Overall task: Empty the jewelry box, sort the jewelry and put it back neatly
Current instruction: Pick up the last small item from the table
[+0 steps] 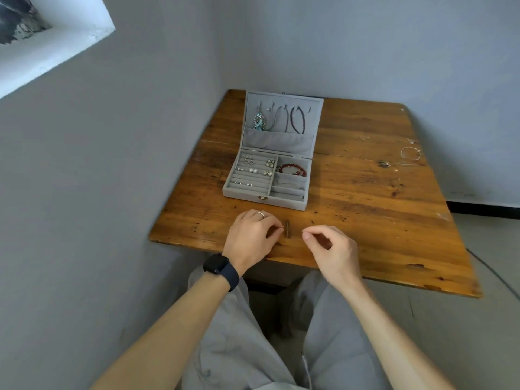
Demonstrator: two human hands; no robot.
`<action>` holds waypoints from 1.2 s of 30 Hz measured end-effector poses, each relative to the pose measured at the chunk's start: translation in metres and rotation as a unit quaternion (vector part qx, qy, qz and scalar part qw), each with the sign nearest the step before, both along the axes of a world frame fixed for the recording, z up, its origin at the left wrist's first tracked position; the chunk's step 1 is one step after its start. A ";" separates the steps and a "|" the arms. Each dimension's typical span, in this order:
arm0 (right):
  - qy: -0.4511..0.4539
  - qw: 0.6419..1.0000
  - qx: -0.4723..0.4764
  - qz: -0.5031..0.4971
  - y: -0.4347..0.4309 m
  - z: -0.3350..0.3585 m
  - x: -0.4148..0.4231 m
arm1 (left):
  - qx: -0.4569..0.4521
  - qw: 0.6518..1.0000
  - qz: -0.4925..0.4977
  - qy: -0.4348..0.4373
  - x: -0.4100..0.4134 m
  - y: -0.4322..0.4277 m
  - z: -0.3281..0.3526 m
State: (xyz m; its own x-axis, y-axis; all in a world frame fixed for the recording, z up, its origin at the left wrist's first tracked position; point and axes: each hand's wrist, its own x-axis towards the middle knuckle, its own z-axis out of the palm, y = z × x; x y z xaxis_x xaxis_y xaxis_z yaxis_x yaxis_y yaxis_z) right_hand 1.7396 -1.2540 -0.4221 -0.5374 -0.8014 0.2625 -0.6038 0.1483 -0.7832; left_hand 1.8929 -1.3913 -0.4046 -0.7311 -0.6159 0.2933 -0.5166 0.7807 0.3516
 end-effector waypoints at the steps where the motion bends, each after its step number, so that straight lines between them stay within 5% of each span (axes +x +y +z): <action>1: 0.000 1.000 0.004 -0.011 0.005 0.003 -0.011 | -0.014 1.000 -0.008 0.006 -0.011 0.000 0.003; 8: 0.029 0.990 0.053 -0.130 0.048 0.017 -0.128 | -0.051 0.995 -0.079 0.015 -0.131 -0.009 0.027; 22: 0.038 0.947 0.113 -0.299 0.016 -0.014 -0.316 | 0.082 0.991 -0.102 -0.014 -0.378 0.001 -0.009; 36: 0.011 0.955 0.062 -0.291 -0.022 -0.034 -0.355 | 0.011 0.999 -0.022 -0.025 -0.428 0.006 -0.036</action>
State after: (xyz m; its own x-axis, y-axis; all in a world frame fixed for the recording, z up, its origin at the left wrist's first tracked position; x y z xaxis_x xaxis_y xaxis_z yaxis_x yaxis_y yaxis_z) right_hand 1.3844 -1.2761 -0.4556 -0.8966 -0.3939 0.2024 -0.4073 0.5543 -0.7259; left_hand 1.4650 -1.3856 -0.4409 -0.7707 -0.5896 0.2417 -0.5003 0.7948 0.3434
